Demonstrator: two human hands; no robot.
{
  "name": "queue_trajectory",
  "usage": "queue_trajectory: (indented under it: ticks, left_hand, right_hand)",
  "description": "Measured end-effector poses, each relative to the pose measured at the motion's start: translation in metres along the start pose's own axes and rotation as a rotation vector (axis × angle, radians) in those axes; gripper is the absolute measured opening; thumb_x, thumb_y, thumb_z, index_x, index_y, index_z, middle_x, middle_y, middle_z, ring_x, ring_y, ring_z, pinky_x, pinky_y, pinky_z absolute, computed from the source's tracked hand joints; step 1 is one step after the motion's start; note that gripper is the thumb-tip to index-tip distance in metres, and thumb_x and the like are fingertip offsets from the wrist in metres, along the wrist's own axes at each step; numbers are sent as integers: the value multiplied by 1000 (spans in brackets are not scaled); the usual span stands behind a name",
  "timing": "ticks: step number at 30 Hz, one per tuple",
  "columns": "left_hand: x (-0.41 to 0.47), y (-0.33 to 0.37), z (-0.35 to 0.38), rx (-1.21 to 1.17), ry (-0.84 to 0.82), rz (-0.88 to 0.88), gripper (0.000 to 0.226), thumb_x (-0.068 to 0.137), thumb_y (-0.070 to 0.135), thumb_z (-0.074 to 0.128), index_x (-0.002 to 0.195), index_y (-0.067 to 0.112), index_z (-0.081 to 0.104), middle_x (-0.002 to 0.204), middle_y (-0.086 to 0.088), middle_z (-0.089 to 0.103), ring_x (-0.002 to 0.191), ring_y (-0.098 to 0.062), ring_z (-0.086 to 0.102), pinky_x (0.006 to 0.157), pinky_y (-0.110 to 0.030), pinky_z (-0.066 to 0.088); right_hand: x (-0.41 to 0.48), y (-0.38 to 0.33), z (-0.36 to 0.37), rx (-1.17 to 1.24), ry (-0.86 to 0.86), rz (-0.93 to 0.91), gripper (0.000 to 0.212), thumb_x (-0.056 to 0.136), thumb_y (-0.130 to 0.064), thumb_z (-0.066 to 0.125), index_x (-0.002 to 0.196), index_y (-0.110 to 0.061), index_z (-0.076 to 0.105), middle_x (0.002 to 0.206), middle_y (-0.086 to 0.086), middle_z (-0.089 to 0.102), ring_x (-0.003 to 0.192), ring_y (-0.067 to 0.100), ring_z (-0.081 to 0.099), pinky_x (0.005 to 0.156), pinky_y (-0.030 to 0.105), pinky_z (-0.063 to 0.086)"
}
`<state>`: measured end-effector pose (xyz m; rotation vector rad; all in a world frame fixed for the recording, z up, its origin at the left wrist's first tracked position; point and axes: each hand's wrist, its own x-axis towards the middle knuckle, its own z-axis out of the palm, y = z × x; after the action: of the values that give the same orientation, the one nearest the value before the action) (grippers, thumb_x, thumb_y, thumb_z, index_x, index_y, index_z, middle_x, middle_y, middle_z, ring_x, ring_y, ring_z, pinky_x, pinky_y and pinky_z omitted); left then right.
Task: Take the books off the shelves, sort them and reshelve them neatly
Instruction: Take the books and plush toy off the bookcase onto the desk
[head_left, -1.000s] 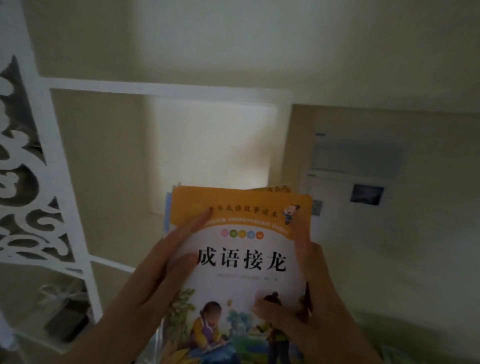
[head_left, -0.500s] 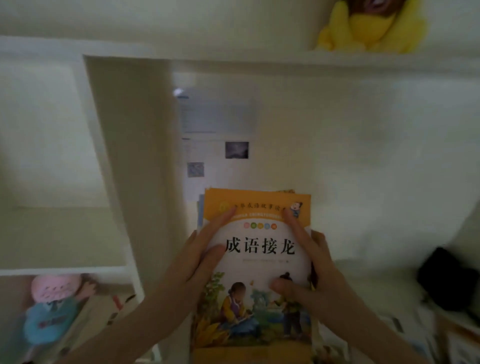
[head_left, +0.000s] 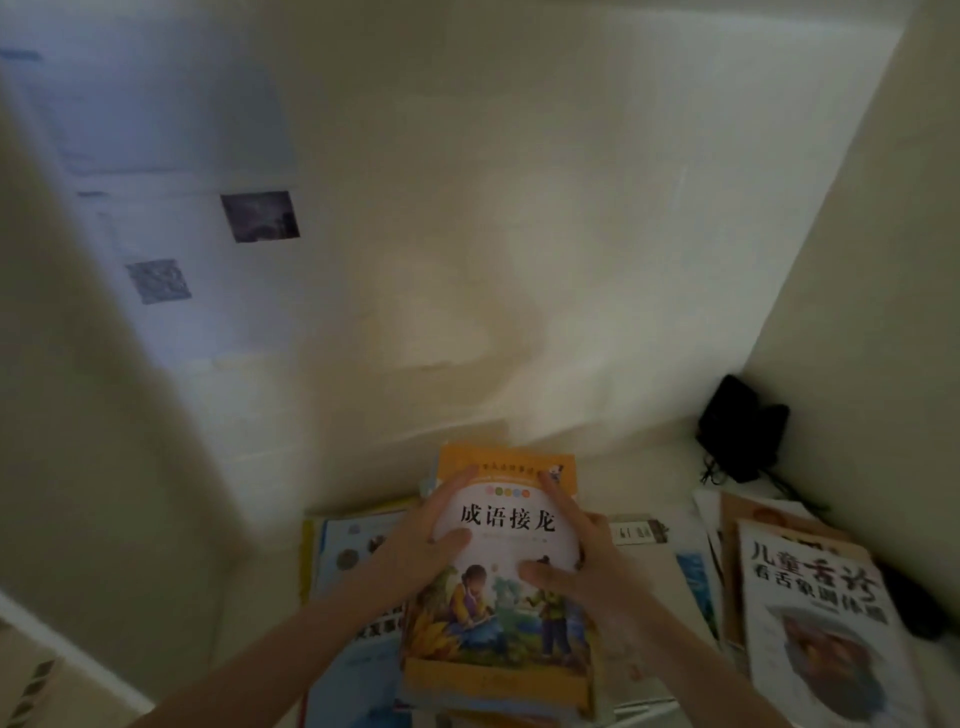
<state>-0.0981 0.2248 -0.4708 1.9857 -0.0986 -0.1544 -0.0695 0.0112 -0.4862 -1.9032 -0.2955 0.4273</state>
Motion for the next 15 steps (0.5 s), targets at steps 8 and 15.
queue_trajectory:
  ticks: [8, 15]
  left_hand:
    - [10, -42, 6, 152, 73, -196, 55, 95, 10, 50, 140, 33, 30, 138, -7, 38, 88, -11, 58, 78, -23, 55]
    - [5, -54, 3, 314, -5, -235, 63, 94, 34, 53, 142, 47, 14, 157, -5, 10, 123, -18, 46, 101, -23, 37]
  right_hand:
    - [22, 34, 33, -157, -51, 73, 93, 61, -73, 69, 125, -78, 3, 156, -6, 6, 141, 30, 21, 107, 49, 37]
    - [12, 16, 41, -564, 193, 61, 82, 88, -43, 63, 144, -50, 4, 154, -2, -12, 142, 26, -13, 116, 49, 9]
